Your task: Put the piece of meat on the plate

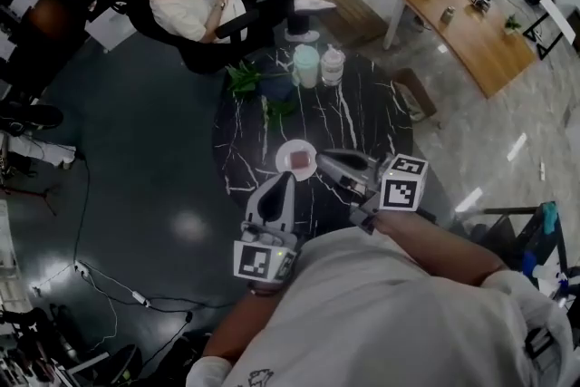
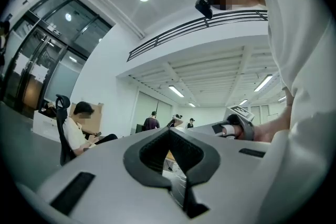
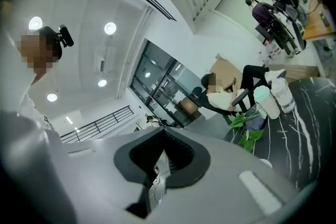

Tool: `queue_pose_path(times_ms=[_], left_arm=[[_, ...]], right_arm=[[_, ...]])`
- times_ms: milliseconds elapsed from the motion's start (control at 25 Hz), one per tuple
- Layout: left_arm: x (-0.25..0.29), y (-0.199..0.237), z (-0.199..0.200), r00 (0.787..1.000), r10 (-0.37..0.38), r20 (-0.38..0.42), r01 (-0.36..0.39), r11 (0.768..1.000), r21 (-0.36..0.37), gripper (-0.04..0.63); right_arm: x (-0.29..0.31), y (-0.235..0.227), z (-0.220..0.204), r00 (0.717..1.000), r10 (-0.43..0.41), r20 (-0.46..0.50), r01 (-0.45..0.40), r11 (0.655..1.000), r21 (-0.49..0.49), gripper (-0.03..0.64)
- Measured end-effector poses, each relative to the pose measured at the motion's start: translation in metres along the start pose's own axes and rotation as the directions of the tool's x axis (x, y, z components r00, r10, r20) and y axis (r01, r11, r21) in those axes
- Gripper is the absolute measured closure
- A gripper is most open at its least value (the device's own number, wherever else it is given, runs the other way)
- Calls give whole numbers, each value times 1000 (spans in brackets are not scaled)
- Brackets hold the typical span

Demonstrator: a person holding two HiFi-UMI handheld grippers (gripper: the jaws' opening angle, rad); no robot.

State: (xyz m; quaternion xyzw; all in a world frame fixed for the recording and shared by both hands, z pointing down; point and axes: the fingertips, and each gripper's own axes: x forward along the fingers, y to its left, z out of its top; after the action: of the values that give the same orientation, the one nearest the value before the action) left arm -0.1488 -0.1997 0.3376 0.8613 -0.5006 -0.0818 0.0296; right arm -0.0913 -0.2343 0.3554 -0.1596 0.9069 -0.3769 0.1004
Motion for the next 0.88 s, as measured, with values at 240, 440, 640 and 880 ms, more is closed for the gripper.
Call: queue_pose_path(times_ms=[240, 440, 640, 880], left_arm=[[-16, -43, -2, 990, 137, -35, -138, 990, -20, 589], [-27, -82, -31, 970, 231, -82, -234, 972, -27, 589], [-38, -134, -39, 961, 269, -69, -270, 963, 1, 589], [-54, -186, -44, 950, 301, -81, -300, 954, 18, 589]], right_arm=[[-44, 24, -15, 998, 44, -46, -47, 997, -67, 615], [-87, 48, -33, 988, 115, -108, -136, 966, -221, 615], [-134, 61, -56, 978, 88, -187, -155, 912, -381, 615], [-182, 74, -71, 975, 86, -203, -164, 901, -402, 615]])
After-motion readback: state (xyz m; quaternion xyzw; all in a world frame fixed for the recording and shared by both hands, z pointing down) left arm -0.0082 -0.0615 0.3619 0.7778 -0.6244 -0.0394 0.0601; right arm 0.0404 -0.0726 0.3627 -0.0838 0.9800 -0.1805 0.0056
